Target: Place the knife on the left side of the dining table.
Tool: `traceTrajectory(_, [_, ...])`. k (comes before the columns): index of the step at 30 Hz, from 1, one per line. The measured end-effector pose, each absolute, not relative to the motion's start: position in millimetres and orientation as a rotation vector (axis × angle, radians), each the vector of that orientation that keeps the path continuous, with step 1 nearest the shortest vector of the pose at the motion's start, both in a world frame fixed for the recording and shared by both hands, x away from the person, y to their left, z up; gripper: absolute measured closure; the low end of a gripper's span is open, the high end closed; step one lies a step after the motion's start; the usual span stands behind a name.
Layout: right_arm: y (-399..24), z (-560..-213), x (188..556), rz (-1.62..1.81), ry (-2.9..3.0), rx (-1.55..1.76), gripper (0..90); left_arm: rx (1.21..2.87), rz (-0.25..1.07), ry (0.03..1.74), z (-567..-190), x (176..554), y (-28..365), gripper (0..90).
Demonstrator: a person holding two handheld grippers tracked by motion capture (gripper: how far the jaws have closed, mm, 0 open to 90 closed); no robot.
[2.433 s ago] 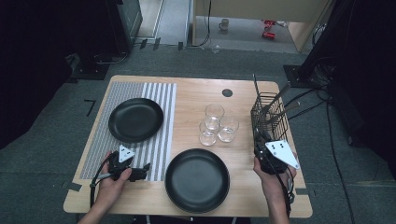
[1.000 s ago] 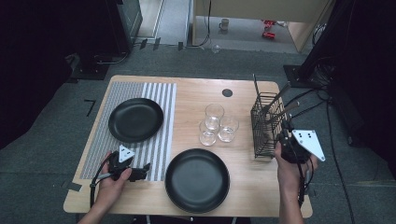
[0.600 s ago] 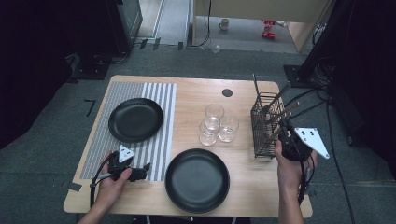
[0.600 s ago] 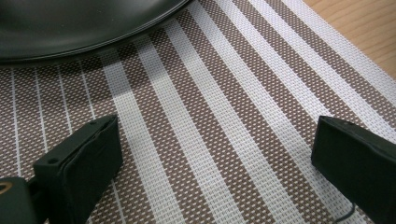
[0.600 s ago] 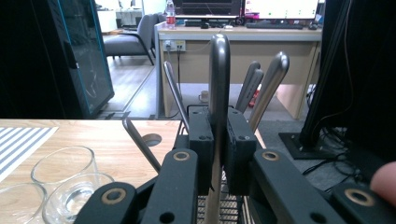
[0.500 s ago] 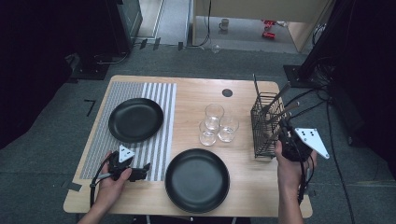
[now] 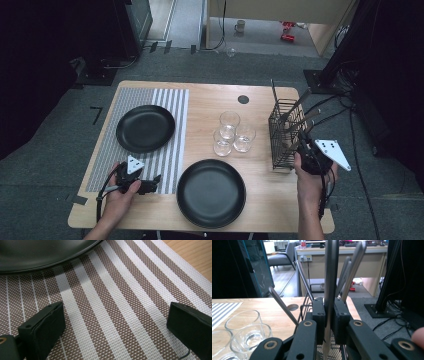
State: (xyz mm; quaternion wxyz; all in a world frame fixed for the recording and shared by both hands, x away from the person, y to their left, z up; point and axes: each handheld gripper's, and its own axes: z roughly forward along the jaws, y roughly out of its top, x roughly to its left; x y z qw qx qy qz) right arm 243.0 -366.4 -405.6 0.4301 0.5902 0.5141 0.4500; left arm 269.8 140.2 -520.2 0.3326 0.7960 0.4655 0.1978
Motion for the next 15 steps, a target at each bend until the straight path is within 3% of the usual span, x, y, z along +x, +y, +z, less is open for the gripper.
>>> traceTrajectory(15, [-370.1,-422.2,246.3,1.132,1.293,1.51,82.7,2.08,0.517,1.216,-520.2,269.8,140.2,1.8])
